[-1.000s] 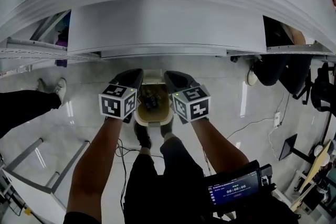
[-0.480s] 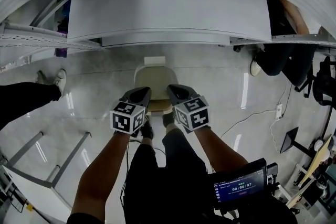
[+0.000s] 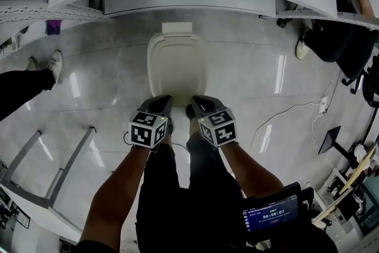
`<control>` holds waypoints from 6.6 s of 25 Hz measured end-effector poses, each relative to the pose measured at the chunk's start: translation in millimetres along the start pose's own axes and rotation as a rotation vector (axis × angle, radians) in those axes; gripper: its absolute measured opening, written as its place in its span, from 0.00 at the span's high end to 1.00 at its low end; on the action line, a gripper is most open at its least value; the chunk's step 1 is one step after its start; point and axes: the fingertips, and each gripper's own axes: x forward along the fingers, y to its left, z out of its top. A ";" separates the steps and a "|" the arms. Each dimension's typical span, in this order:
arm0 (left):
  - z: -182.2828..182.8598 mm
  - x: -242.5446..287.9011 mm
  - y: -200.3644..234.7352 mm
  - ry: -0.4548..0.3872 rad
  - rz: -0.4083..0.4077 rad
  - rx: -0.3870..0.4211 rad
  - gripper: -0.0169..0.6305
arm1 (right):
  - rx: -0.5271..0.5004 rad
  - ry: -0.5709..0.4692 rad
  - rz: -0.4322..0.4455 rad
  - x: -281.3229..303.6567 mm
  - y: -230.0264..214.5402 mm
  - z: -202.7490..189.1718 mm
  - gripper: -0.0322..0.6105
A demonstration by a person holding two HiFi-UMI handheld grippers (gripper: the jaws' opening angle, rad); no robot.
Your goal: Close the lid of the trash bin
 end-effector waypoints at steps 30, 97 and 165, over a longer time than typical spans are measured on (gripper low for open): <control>122.1 -124.0 -44.8 -0.368 0.016 0.080 0.99 | -0.099 -0.264 0.031 -106.1 34.0 125.2 0.94; -195.7 -600.0 -416.7 -0.979 -0.063 0.447 0.99 | -0.330 -0.936 0.070 -596.3 397.1 -130.4 0.94; -654.8 -676.7 -651.5 -1.033 -0.040 0.524 0.99 | -0.376 -1.069 -0.028 -790.5 533.5 -614.6 0.94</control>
